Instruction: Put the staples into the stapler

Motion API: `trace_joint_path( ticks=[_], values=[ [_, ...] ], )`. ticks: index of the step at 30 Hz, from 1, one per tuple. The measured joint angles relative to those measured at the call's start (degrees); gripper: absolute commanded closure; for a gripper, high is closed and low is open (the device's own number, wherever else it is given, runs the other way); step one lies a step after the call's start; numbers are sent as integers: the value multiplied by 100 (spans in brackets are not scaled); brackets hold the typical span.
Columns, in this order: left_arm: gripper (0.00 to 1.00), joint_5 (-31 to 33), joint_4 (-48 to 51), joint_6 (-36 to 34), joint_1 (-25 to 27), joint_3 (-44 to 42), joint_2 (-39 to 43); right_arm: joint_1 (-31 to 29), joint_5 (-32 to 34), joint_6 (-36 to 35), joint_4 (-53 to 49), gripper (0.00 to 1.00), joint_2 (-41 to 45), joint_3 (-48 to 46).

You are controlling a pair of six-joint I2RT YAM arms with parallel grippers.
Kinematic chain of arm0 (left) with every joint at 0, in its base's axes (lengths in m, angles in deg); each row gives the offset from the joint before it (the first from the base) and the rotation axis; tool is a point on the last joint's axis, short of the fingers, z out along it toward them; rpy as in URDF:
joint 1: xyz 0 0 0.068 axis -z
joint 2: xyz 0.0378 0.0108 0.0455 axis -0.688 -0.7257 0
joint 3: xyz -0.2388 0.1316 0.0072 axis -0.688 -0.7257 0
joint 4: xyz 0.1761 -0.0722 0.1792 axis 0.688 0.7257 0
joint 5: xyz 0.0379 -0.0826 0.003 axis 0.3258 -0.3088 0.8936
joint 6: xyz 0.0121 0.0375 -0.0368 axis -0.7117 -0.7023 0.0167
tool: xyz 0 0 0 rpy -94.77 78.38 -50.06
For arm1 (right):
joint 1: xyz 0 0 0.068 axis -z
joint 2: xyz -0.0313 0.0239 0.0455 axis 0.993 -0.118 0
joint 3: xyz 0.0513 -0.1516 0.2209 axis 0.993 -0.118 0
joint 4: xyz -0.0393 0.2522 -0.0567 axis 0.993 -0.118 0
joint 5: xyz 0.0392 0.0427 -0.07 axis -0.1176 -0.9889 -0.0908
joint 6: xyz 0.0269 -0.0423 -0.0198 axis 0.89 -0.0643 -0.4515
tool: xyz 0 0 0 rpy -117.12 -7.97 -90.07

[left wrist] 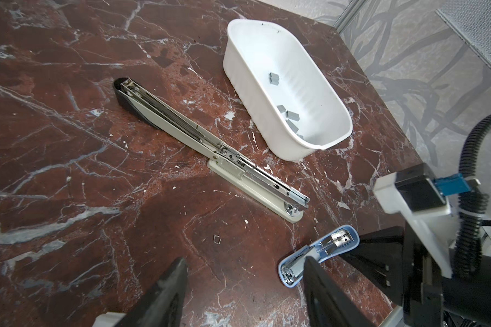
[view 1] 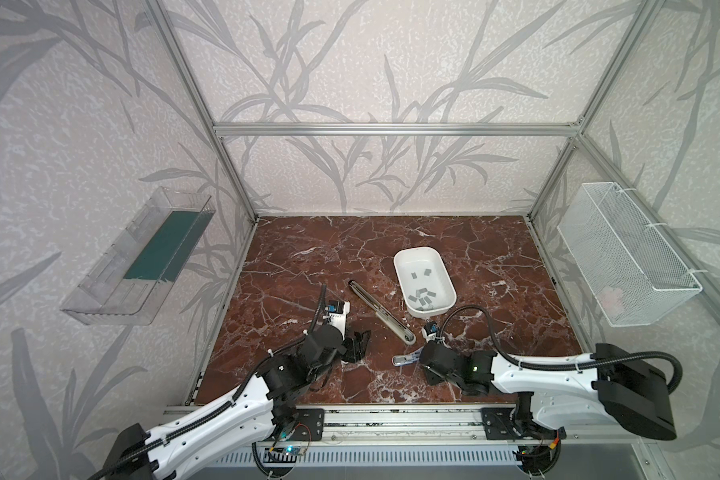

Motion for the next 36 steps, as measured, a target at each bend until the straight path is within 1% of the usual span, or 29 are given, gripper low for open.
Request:
trace_joint_path(
  ticks=[9,12,15,20,23,30,32,34,36],
  values=[
    [33,157,245,0,-2,0,170,127,-566,-299,428,95,-1486,1211],
    [33,203,254,2,-2,0,216,127,-706,-374,544,95,-1716,1364],
    [33,247,271,2,-2,0,221,125,-807,-426,584,94,-1742,1388],
    [33,315,291,2,-7,-2,221,125,-807,-509,538,88,-1679,1364],
    [33,323,293,4,-7,-9,223,125,-778,-612,393,83,-1443,1290],
    [32,358,328,22,-11,-74,299,35,-651,-968,184,67,-699,1268],
    [32,372,330,44,-39,-96,356,-17,-667,-1034,181,60,-695,1270],
    [32,389,341,55,-50,-107,400,-85,-695,-1064,184,56,-804,1274],
    [32,398,354,74,-76,-107,424,-164,-702,-1086,170,54,-1003,1311]
  ],
)
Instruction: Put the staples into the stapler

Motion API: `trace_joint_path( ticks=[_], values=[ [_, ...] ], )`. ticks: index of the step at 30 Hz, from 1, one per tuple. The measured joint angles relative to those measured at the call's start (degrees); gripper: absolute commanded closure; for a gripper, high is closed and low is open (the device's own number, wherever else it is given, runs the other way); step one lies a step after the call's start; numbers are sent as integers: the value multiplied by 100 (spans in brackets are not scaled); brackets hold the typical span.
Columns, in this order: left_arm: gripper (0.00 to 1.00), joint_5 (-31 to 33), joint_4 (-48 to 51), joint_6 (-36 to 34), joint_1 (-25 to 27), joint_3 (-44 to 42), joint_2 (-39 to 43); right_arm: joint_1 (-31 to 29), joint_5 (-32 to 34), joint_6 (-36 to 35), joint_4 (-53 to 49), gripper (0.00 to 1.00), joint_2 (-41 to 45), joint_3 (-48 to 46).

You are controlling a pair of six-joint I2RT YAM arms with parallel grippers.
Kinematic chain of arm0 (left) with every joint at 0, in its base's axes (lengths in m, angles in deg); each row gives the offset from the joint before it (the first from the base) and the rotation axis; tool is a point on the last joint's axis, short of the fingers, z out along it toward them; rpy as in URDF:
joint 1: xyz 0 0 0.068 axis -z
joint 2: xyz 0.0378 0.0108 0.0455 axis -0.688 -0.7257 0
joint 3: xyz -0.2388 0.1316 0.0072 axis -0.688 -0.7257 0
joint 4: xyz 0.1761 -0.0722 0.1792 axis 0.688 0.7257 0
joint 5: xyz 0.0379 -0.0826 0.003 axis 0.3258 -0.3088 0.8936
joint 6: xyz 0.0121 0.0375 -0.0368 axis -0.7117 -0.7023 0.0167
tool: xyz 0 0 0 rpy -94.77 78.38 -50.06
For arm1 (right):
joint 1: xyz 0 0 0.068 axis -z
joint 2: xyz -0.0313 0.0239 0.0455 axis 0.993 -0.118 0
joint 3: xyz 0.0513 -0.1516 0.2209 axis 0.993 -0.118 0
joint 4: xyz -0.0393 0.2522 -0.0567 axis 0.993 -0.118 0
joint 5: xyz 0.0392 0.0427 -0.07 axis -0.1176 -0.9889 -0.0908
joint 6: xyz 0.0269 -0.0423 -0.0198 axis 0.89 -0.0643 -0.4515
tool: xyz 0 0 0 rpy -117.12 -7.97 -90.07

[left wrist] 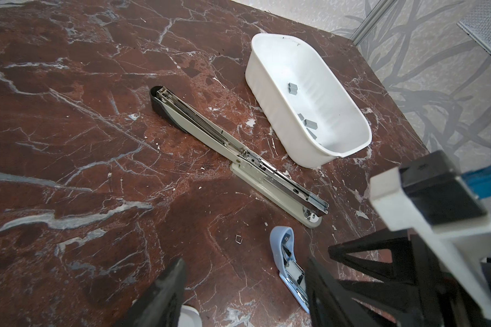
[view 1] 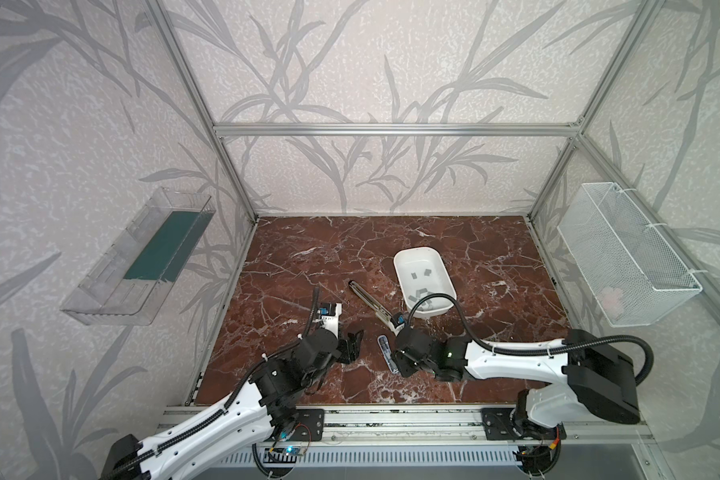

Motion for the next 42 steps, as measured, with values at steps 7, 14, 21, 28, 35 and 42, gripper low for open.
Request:
trace_joint_path(
  ticks=[7,14,21,28,35,42],
  values=[
    [31,-22,13,17,-94,0,7,-166,-57,-52,-11,65,-629,146],
    [31,-118,4,39,-168,-26,-9,-339,-46,-275,2,80,-807,352],
    [32,-251,-120,221,-225,-275,-15,-691,-149,-612,96,82,-988,516],
    [32,-472,-382,413,-225,-448,-175,-708,-197,-704,219,74,-984,463],
    [32,-636,-831,529,-101,-450,-708,-691,-155,-686,507,65,-813,155],
    [32,-695,-1141,669,144,-448,-1161,-529,-122,-680,678,60,-610,-129]
  ],
)
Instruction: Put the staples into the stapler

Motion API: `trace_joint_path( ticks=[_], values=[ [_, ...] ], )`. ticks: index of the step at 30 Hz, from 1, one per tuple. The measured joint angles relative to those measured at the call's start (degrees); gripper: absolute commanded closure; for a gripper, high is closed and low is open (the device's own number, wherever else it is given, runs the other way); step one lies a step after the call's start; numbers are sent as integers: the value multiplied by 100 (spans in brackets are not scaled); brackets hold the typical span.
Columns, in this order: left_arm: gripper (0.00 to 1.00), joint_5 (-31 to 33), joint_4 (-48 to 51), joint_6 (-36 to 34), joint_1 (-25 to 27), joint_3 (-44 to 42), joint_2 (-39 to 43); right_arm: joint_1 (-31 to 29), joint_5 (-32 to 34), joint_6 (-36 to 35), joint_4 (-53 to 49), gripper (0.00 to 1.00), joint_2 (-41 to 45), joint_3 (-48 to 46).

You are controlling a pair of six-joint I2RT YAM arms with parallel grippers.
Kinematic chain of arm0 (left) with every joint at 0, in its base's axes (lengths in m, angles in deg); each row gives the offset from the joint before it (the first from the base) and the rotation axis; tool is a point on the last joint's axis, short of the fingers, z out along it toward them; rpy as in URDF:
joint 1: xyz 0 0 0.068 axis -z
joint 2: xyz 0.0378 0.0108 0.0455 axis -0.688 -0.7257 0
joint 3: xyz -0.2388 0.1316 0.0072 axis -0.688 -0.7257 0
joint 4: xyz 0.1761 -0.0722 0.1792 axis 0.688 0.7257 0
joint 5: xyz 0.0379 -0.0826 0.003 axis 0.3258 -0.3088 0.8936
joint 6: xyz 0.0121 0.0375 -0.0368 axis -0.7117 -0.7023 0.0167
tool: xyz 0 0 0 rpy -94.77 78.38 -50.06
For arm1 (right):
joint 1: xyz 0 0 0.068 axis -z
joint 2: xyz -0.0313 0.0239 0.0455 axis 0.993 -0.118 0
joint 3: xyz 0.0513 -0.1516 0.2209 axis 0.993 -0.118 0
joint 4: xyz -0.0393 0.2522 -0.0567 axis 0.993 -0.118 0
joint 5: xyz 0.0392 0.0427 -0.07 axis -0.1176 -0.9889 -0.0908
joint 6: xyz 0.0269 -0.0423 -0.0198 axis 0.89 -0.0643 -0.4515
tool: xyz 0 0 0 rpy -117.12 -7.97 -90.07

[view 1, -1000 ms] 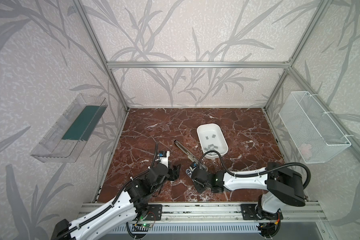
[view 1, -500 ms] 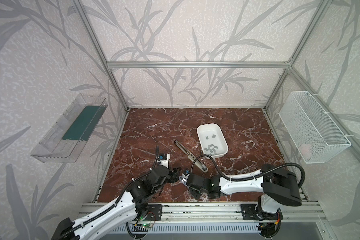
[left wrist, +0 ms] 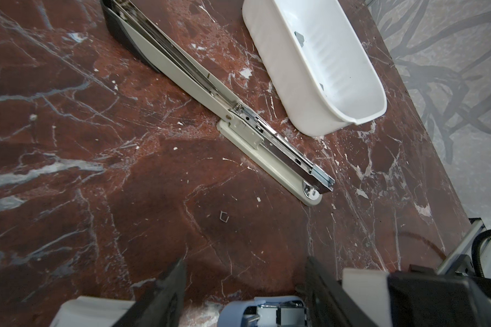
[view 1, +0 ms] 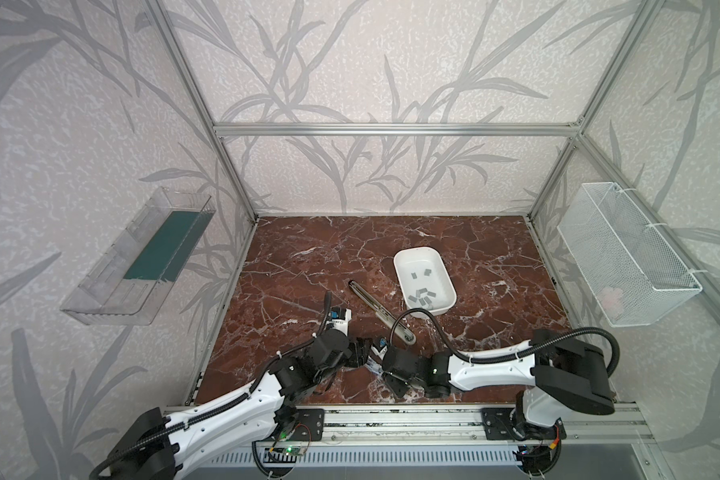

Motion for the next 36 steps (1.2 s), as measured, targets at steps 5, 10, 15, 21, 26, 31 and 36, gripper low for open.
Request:
trace_joint_path(
  ticks=[5,10,15,21,26,31,36],
  values=[
    [32,125,-197,153,306,11,-96,131,-33,26,221,62,195,-275],
    [32,463,-267,378,702,98,-219,155,-133,109,505,56,472,-610],
    [32,1246,-39,745,1303,293,-223,155,-223,129,874,56,914,-988],
    [37,2577,907,1572,2212,820,-9,177,-146,190,1088,63,1231,-1043],
    [38,3250,1864,2450,2658,1086,-44,219,-269,87,1375,58,1182,-1040],
    [38,3477,2490,3128,3115,1307,-127,254,-645,-975,2640,38,1172,-1845],
    [38,3488,2977,3633,3311,1305,-39,304,-774,-1945,4054,43,553,-2529]
  ],
)
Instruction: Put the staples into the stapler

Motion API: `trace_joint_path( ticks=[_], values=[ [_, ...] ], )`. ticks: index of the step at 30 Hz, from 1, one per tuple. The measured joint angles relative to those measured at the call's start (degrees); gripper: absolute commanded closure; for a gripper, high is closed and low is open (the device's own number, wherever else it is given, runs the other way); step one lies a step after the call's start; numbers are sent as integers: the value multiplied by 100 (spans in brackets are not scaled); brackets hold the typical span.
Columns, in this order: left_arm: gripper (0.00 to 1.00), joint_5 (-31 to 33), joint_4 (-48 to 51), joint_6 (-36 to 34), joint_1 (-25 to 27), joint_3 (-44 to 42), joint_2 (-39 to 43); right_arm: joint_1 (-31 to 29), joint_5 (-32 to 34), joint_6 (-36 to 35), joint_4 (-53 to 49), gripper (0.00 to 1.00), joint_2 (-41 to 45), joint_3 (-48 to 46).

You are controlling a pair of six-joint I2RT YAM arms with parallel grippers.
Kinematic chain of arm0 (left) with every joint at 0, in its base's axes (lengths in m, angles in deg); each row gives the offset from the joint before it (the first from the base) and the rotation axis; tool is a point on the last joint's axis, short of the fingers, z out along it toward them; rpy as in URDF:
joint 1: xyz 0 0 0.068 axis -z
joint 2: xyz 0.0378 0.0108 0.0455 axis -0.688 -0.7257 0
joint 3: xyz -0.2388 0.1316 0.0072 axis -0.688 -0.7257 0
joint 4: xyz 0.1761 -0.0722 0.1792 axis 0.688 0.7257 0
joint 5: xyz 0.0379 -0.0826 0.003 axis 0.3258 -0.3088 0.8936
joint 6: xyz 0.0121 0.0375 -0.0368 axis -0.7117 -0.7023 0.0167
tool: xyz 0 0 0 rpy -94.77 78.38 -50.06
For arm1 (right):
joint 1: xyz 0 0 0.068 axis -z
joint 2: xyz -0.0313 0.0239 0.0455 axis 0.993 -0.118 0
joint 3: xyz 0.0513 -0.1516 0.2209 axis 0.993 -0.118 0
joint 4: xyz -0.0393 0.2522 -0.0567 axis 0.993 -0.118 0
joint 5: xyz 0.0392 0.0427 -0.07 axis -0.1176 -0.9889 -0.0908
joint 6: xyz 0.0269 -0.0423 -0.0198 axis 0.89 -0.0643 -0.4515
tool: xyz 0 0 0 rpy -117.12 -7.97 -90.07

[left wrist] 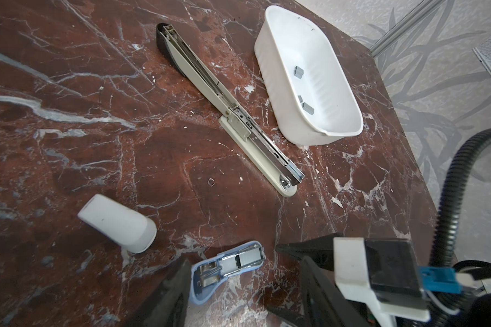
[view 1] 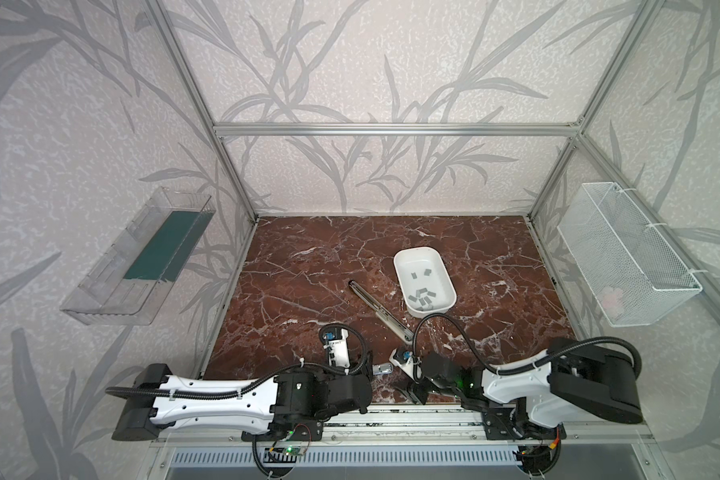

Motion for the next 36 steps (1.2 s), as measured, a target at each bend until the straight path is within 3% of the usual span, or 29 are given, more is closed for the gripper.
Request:
trace_joint_path(
  ticks=[5,10,19,24,29,36],
  values=[
    [37,11,212,160,9,-37,343,66,-131,-728,1635,44,-1064,-7],
    [37,59,391,170,20,-37,476,177,-363,-1003,2852,43,-1753,-87],
    [37,103,398,151,24,-129,686,310,-811,-1110,3943,40,-2583,68],
    [37,101,396,151,24,-138,691,385,-1021,-1139,4120,46,-2693,59],
    [37,98,374,127,24,-138,614,391,-1211,-1165,4087,61,-2686,61],
    [37,96,334,70,24,-140,573,409,-1303,-1032,3952,62,-2640,83]
  ],
)
